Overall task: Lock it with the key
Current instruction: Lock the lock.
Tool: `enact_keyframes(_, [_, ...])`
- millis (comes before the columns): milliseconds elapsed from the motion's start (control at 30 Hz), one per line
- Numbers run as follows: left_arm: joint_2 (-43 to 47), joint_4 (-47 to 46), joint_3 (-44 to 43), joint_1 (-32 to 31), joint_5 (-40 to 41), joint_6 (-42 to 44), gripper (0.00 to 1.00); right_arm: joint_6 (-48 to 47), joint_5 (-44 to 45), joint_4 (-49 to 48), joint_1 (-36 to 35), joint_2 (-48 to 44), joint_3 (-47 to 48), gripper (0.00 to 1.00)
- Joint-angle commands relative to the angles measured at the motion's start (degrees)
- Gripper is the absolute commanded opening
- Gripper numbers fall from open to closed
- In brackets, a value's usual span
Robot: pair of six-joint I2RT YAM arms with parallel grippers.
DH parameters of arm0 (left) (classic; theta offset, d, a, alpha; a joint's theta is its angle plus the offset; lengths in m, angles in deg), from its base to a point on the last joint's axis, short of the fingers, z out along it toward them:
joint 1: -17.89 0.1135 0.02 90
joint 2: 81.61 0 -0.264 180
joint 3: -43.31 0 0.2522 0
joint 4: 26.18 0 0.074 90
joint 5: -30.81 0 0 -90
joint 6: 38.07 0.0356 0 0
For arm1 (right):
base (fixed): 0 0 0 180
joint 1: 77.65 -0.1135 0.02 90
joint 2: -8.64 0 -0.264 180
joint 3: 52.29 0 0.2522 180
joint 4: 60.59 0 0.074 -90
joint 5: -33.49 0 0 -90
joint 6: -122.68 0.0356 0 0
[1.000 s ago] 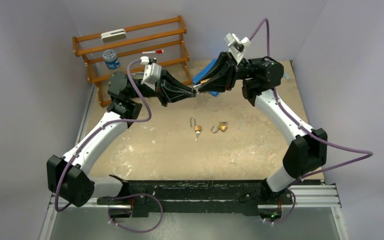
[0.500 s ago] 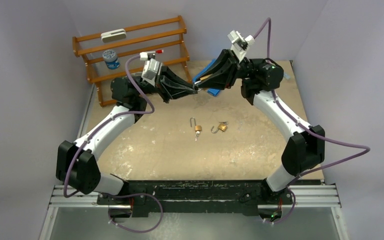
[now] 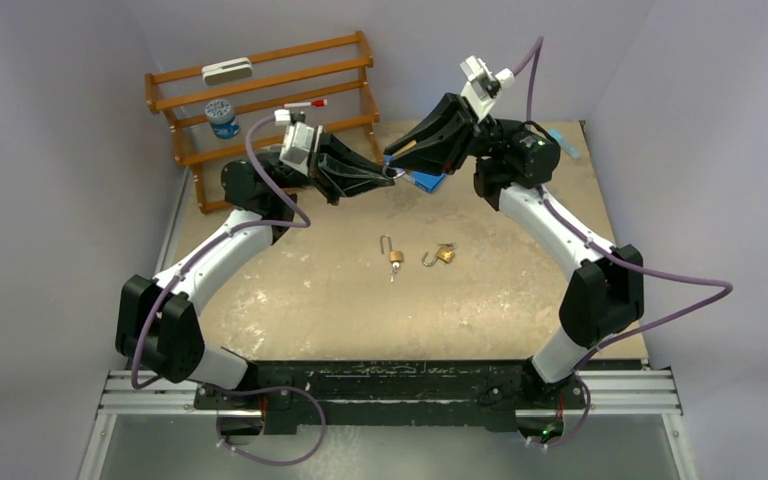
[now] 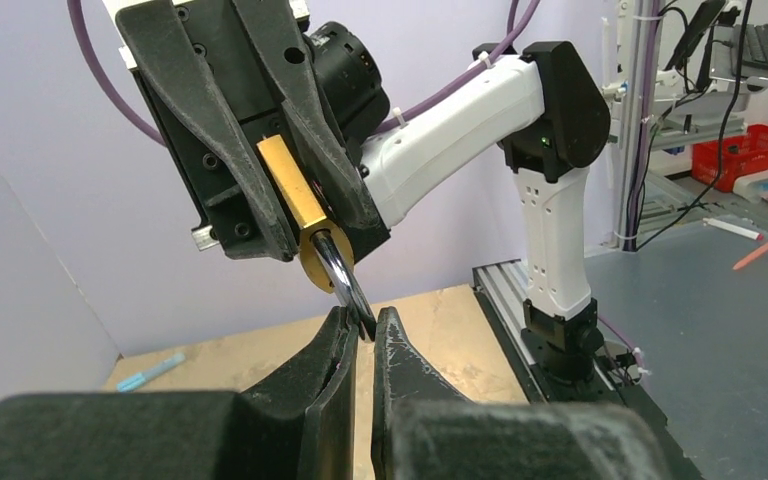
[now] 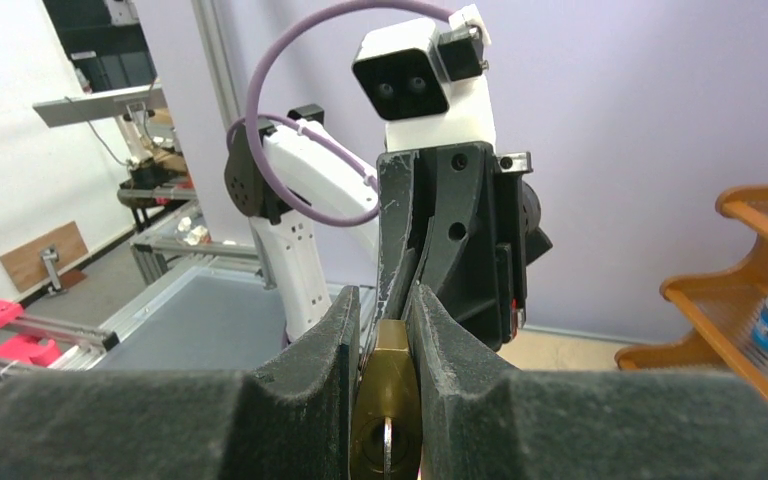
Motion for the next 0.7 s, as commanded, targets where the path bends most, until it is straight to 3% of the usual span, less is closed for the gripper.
enact_keyframes(0, [-1.8,2.9,-2.1,-2.6,14.8,0.1,0.00,-2.7,-2.2,1.6,-10.8,0.5,-0.7,0.00])
enact_keyframes(200, [1.7,2.4,1.9,2.9,21.6,-2.6,0.00,-13.3,-1.4,12.9,-8.3,-6.4,-6.7,0.00])
enact_keyframes(400, [2.5,-3.8,3.8,5.2,26.0,-8.3,0.00,-29.6,3.8,32.2,-8.0,-12.0,-10.7,0.00])
enact_keyframes(633, [-0.1,-9.3,2.5,5.0,27.2,-13.8,0.00,-31.9,6.2,34.2,-8.1,-12.4,-12.8,0.00])
enact_keyframes(667, [-0.6,-9.4,2.1,5.0,27.1,-14.4,0.05,-31.9,6.2,33.9,-8.1,-12.3,-12.8,0.00])
